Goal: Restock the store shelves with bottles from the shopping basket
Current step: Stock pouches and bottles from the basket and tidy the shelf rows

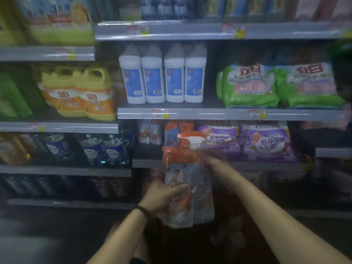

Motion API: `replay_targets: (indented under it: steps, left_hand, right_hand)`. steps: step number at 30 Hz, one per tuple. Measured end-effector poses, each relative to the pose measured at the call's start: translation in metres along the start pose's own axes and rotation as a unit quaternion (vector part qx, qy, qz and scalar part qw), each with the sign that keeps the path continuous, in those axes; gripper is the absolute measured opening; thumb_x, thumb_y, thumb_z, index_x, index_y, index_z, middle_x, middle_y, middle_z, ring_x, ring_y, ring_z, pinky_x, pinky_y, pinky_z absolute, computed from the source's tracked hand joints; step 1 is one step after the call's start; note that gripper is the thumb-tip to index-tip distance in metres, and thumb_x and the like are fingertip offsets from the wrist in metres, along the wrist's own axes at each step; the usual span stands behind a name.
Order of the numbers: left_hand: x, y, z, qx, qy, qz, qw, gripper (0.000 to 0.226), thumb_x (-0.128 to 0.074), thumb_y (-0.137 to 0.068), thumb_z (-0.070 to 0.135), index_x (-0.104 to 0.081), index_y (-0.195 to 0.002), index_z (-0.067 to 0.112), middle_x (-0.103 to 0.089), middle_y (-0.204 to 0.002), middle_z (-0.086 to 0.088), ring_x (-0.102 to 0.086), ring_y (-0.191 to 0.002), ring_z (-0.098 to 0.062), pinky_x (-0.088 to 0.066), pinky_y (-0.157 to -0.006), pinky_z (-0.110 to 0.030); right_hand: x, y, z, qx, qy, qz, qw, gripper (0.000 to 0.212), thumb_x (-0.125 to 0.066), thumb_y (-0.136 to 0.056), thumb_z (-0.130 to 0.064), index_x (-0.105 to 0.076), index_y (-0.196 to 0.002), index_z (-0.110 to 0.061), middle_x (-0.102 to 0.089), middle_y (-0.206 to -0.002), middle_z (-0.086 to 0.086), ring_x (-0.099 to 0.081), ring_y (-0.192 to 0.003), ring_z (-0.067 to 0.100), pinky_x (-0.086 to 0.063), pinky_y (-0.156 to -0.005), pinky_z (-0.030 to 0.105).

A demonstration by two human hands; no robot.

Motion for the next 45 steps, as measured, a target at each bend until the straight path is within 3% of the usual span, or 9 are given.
replay_targets:
  steps: [5,17,19,23,25,28,32,37,45]
  left_hand:
    - [0.01,0.001,0.028,-0.013,0.009,0.038,0.999,0.044,-0.09,-0.078,0.031,-0.073,-0.117,0.016,-0.084,-0.105,-0.003,-0.082,-0.097,-0.023,-0.063,-0.092,-0.047]
    - [0.01,-0.004,0.046,-0.028,-0.004,0.036,0.999,0.038,-0.086,-0.085,0.033,-0.066,-0.117,0.03,-0.082,-0.106,0.006,-0.08,-0.095,-0.011,-0.061,-0.072,-0.024]
    - [0.009,-0.002,0.05,-0.038,-0.02,0.042,0.998,0.039,-0.088,-0.082,0.04,-0.064,-0.113,0.033,-0.08,-0.103,0.008,-0.079,-0.099,-0.016,-0.059,-0.075,-0.023]
    - [0.026,0.022,0.053,-0.111,-0.247,0.296,0.916,0.068,-0.086,-0.077,0.056,-0.051,-0.127,0.026,-0.053,-0.124,-0.002,-0.058,-0.117,-0.024,-0.053,-0.102,-0.041]
    - [0.01,0.026,0.043,-0.115,-0.269,0.27,0.917,0.077,-0.078,-0.074,0.067,-0.045,-0.134,0.031,-0.046,-0.128,-0.004,-0.053,-0.124,-0.028,-0.048,-0.11,-0.045]
    - [-0.008,0.024,0.03,-0.093,-0.204,0.215,0.95,0.095,-0.059,-0.063,0.087,-0.041,-0.145,0.042,-0.043,-0.134,0.004,-0.046,-0.135,-0.023,-0.039,-0.12,-0.047]
    - [-0.01,0.017,0.029,-0.144,-0.021,0.165,0.976,0.089,-0.083,-0.067,0.074,-0.046,-0.142,0.042,-0.055,-0.135,0.022,-0.057,-0.128,0.009,-0.048,-0.113,-0.026]
    - [0.01,-0.008,0.011,-0.1,0.073,0.194,0.973,0.089,-0.098,-0.059,0.055,-0.056,-0.134,0.034,-0.074,-0.125,0.005,-0.074,-0.112,-0.007,-0.061,-0.096,-0.031]
    - [0.064,-0.049,-0.037,0.019,0.2,0.122,0.972,0.034,-0.077,-0.095,0.032,-0.074,-0.125,0.015,-0.077,-0.123,-0.019,-0.073,-0.116,-0.043,-0.051,-0.108,-0.067]
  right_hand:
    - [-0.018,0.031,0.038,-0.156,-0.121,-0.122,0.973,0.053,-0.067,-0.098,-0.043,-0.069,-0.141,-0.011,-0.072,-0.138,0.017,-0.068,-0.129,0.038,-0.056,-0.105,0.054]
    - [-0.028,0.046,0.055,-0.177,-0.155,-0.098,0.967,0.046,-0.072,-0.092,-0.028,-0.076,-0.126,0.002,-0.078,-0.123,0.023,-0.08,-0.103,0.033,-0.064,-0.082,0.037]
    - [-0.028,0.042,0.055,-0.163,-0.155,-0.073,0.972,0.045,-0.074,-0.088,-0.026,-0.077,-0.124,0.002,-0.079,-0.119,0.022,-0.08,-0.098,0.031,-0.064,-0.078,0.036]
    - [-0.032,0.027,0.057,-0.11,-0.141,-0.008,0.984,0.065,-0.087,-0.064,-0.029,-0.078,-0.123,-0.003,-0.081,-0.117,0.018,-0.081,-0.1,0.029,-0.063,-0.075,0.033]
    - [-0.036,0.023,0.052,-0.073,-0.118,0.01,0.99,0.075,-0.094,-0.05,-0.025,-0.078,-0.12,-0.001,-0.082,-0.112,0.017,-0.081,-0.098,0.03,-0.064,-0.073,0.033]
    - [-0.044,0.025,0.041,-0.033,-0.084,0.03,0.995,0.069,-0.086,-0.052,-0.021,-0.076,-0.117,-0.001,-0.083,-0.099,0.013,-0.08,-0.102,0.04,-0.064,-0.069,0.034]
    - [-0.054,0.029,0.017,0.029,-0.083,0.02,0.996,0.05,-0.086,-0.07,-0.017,-0.074,-0.118,-0.011,-0.082,-0.108,0.016,-0.079,-0.103,0.038,-0.064,-0.092,0.051]
    - [-0.07,0.031,0.013,-0.005,-0.057,-0.02,0.998,0.022,-0.06,-0.105,-0.006,-0.081,-0.102,-0.014,-0.084,-0.097,0.005,-0.078,-0.088,0.02,-0.063,-0.076,0.033]
    - [-0.052,-0.009,0.019,0.014,0.238,0.063,0.969,0.023,-0.084,-0.091,-0.038,-0.066,-0.106,-0.039,-0.071,-0.096,-0.023,-0.07,-0.091,-0.001,-0.053,-0.081,0.021]
Point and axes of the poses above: each hand's wrist, its own y-axis away from the middle knuckle, its own x-axis out of the back of the hand, z = x × y, the point moved 7 cm from there along -y, towards the middle knuckle
